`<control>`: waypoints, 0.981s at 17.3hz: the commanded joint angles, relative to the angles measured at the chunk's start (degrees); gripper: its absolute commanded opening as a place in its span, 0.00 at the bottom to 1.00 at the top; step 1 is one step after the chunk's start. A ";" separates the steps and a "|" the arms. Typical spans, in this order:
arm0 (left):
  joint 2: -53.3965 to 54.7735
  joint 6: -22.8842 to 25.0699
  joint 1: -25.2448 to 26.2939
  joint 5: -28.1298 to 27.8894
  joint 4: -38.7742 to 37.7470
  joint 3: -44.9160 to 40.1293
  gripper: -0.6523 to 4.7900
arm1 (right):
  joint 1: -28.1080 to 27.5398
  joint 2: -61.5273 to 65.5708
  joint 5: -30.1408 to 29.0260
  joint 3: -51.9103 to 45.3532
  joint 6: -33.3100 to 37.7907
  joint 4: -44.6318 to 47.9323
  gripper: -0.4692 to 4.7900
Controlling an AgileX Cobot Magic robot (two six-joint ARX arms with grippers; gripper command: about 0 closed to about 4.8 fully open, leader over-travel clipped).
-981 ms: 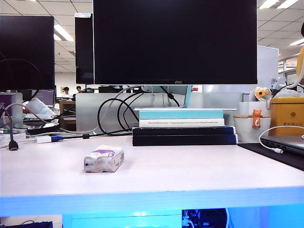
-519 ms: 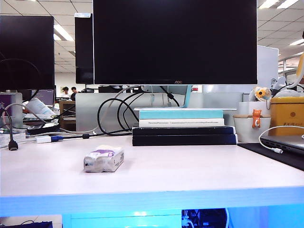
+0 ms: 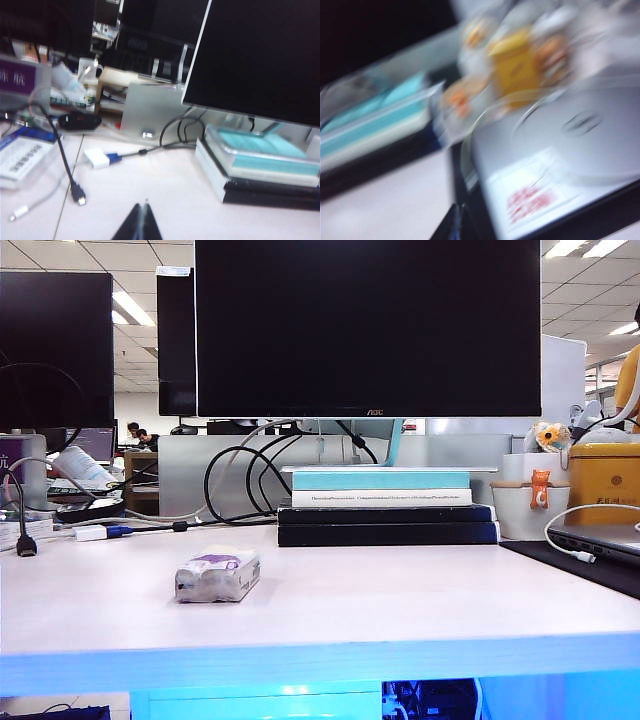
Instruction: Pick up a packet of tissues from the table with the left hand, then take a tissue from it with the right hand.
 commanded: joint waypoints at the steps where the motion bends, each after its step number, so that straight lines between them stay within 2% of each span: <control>1: 8.00 1.62 -0.04 1.42 -0.26 9.11 0.11 | -0.02 6.71 2.38 8.39 -3.21 -1.05 0.08; 2: 12.15 2.75 -0.07 2.19 -0.94 13.62 0.11 | -0.02 11.45 1.11 11.43 -3.23 -1.86 0.08; 4: 18.99 4.55 -0.09 9.77 -5.64 19.54 0.11 | -0.02 19.91 -5.07 16.28 -3.30 -2.97 0.08; 6: 22.32 5.92 -1.33 14.78 -8.74 21.62 0.11 | -0.02 27.58 -14.62 20.55 -3.52 -3.26 0.08; 8: 23.26 7.96 -2.78 14.88 -10.84 22.05 0.11 | -0.02 32.44 -21.73 23.08 -4.39 -3.67 0.08; 10: 24.87 8.00 -4.55 15.54 -13.20 22.05 0.11 | -0.02 37.22 -28.72 25.33 -5.25 -4.46 0.08; 12: 26.43 6.25 -6.64 15.34 -14.05 22.16 0.11 | -0.02 39.91 -30.73 27.30 -7.15 -6.32 0.08; 13: 28.22 5.53 -9.51 12.17 -16.24 23.63 0.11 | -0.02 41.70 -31.17 29.57 -9.22 -9.42 0.08; 15: 32.13 7.45 -17.14 -0.70 -21.59 28.44 0.11 | -0.02 43.12 -30.91 32.44 -9.90 -12.00 0.08; 17: 36.39 7.04 -28.06 -13.94 -21.77 31.71 0.11 | 0.02 43.36 -30.99 33.05 -9.90 -12.41 0.08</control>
